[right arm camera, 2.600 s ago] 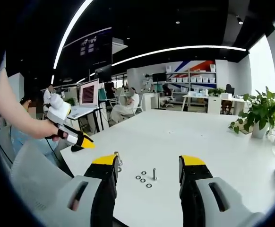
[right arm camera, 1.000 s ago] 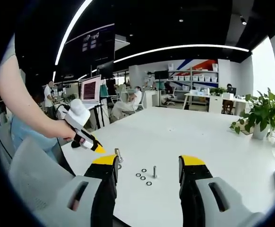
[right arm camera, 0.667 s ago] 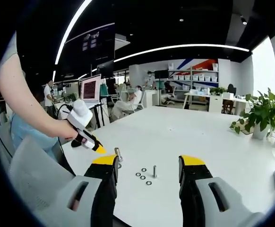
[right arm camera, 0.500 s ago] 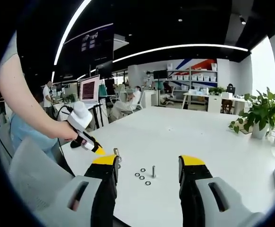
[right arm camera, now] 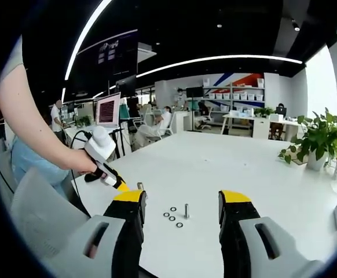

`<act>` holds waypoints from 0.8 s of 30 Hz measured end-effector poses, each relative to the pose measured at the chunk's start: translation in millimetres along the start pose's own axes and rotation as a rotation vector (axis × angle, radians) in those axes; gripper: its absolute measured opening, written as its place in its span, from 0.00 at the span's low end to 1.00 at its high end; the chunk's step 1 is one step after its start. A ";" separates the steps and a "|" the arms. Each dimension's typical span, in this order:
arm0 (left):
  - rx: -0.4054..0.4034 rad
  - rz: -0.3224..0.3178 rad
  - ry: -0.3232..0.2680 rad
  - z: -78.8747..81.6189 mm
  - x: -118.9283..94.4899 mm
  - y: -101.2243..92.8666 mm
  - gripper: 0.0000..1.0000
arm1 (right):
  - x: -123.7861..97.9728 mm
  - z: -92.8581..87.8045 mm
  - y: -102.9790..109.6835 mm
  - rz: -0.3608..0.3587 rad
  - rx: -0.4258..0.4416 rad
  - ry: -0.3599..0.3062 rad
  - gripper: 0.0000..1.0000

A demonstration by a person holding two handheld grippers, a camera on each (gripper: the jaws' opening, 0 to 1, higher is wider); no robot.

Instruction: Place the washer onto the threaded stud by aligning its center hole with the stud, sliding it down to the base, and recovering from edge contact or off-axis alignment until the washer reaches the visible bottom stop.

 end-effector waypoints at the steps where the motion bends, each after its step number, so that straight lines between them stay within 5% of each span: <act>1: 0.002 0.001 0.002 -0.2 0.6 0.5 0.24 | 0.0 0.1 -0.1 0.000 0.000 -0.001 0.53; 24: -0.033 -0.007 0.093 2.1 21.7 12.8 0.24 | 0.2 -2.0 -1.4 -0.005 0.005 0.009 0.53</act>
Point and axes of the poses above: the point that each gripper's makers call its tool centre point, and the gripper's own axes: x roughly forward along the fingers, y roughly to its left, z roughly out of its top, the point moved 7 cm from there along -x, roughly backward along the fingers, and after that the axes turned 8 degrees about -x, right-handed, at the moved point
